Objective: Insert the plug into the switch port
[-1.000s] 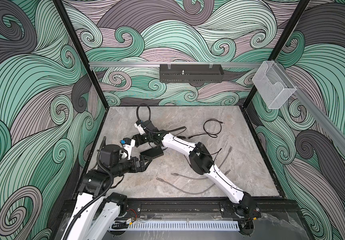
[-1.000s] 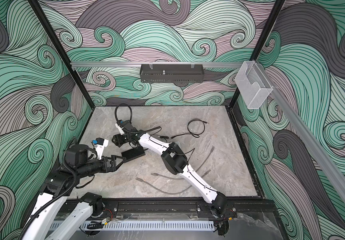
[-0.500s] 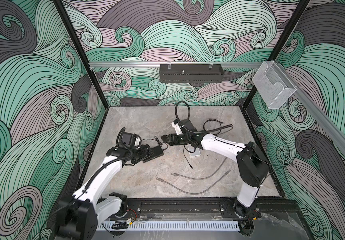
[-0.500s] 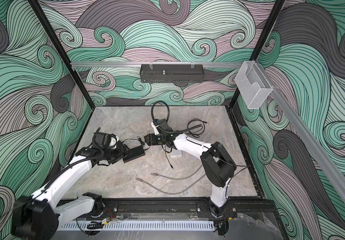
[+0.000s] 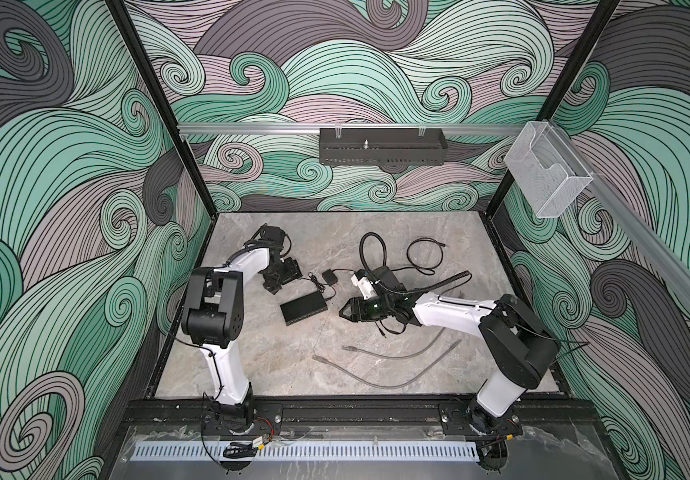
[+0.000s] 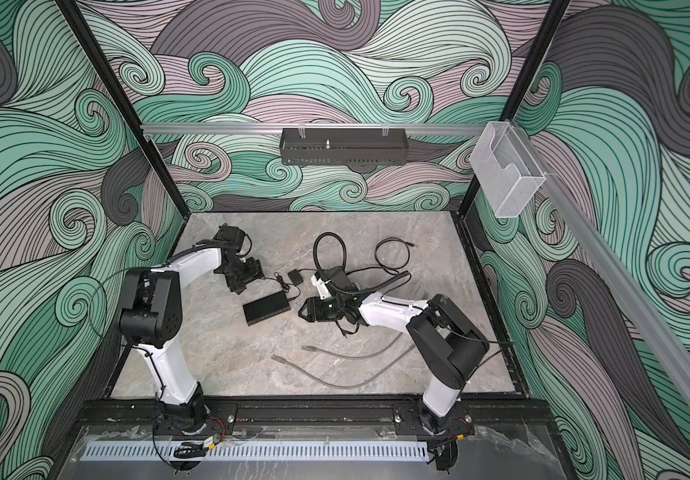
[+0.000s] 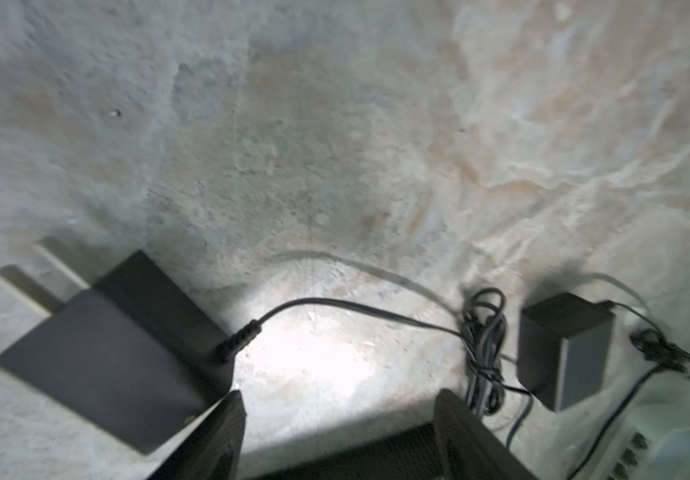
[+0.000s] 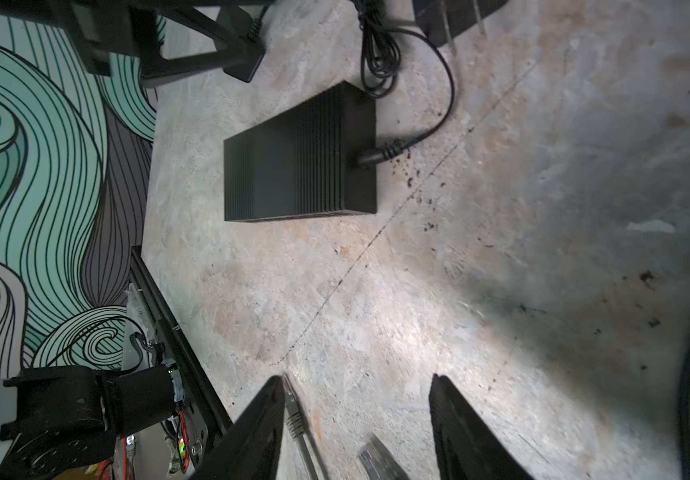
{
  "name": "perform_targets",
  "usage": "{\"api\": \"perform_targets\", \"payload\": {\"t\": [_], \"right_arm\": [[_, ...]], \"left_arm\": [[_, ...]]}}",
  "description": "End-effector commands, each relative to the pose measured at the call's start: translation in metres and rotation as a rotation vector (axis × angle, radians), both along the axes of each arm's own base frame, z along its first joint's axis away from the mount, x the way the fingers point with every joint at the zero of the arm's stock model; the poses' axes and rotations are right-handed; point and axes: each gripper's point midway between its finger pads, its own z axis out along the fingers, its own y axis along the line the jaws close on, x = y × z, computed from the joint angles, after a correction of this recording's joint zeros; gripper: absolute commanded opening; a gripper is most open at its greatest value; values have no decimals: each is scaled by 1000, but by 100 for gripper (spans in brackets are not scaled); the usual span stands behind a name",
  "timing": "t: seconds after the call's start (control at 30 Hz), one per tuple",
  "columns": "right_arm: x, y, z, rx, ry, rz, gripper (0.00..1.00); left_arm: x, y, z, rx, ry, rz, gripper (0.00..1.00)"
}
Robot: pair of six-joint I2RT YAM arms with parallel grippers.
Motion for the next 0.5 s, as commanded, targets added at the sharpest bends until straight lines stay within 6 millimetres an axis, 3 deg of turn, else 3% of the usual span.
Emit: {"api": "perform_targets", "payload": {"t": [0.0, 0.13, 0.47], "right_arm": [[3, 13, -1, 64, 26, 16, 56], [3, 22, -10, 94, 67, 19, 57], [9, 35, -28, 101, 123, 27, 56]], "left_arm": [[-7, -11, 3, -44, 23, -15, 74], [-25, -19, 0, -73, 24, 0, 75], [-95, -40, -2, -176, 39, 16, 75]]}}
